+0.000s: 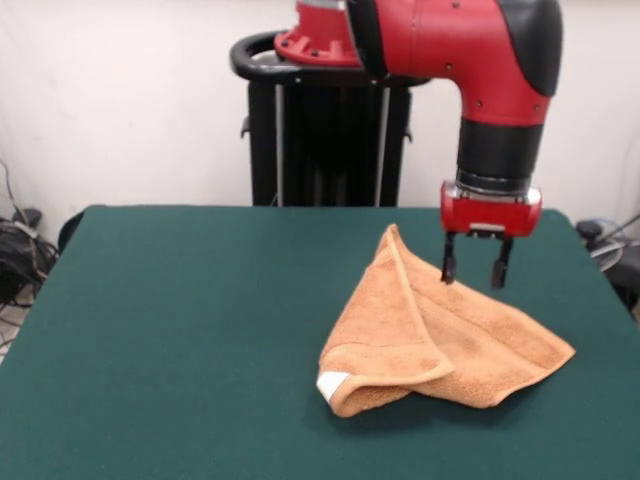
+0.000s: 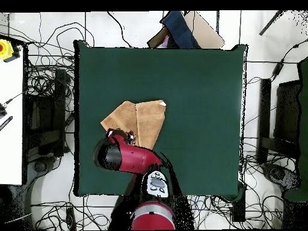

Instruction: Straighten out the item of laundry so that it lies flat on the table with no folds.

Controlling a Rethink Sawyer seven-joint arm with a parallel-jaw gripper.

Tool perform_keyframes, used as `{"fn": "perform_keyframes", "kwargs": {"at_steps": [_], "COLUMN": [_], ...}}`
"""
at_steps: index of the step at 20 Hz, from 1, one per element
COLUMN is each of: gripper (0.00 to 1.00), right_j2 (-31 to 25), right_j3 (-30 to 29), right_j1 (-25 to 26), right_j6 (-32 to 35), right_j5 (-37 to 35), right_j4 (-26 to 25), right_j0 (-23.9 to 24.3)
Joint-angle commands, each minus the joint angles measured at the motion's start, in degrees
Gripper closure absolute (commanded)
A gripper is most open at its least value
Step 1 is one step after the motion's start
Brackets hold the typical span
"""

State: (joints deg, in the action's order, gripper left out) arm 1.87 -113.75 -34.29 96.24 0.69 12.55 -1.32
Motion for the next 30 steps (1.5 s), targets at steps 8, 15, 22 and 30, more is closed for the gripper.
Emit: {"fn": "perform_keyframes", "kwargs": {"at_steps": [8, 15, 22, 30], "gripper": [0.0, 0.0, 0.0, 0.0], "right_j2": [15.1, 12.8, 17.8, 4.6], "right_j3": [5.4, 1.1, -3.0, -5.3], "right_j1": [12.3, 12.0, 14.4, 8.1], "right_j6": [13.2, 11.2, 11.4, 10.3], "right_j5": [14.8, 19.9, 26.1, 12.4], "right_j4": [10.4, 3.7, 6.7, -2.8], "right_j0": [-12.2, -8.8, -14.6, -4.5]}}
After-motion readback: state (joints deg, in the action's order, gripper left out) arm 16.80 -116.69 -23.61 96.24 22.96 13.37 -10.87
